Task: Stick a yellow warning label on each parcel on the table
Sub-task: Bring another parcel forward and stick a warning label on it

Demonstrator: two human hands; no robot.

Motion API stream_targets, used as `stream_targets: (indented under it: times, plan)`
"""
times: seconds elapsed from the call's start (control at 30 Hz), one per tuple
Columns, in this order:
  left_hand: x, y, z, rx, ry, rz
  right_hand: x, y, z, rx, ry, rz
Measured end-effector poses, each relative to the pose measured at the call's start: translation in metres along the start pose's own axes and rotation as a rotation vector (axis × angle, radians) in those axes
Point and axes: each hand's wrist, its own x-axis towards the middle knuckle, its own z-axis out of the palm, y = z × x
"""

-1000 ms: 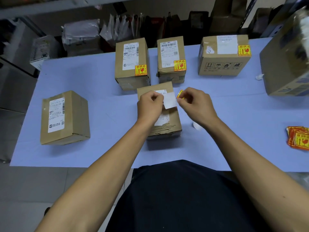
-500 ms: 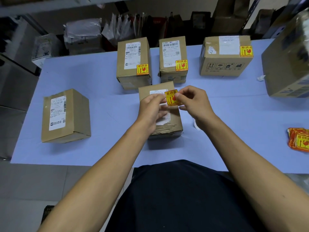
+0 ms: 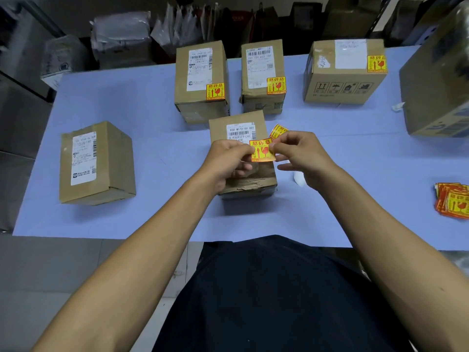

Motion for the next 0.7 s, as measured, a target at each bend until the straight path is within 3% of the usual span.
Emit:
stream_targets:
  times: [0.33,0.7]
  plan:
    - [0.000,-0.018,-0.003,0.440,-0.023,0.027,-0.004,0.027,0.007,-0.194,0.027,0.045]
    - [0.004,-0.025,0.001,0.627,-0.051,0.065,-0.006,0.041,0.007,-0.268,0.089,0.015]
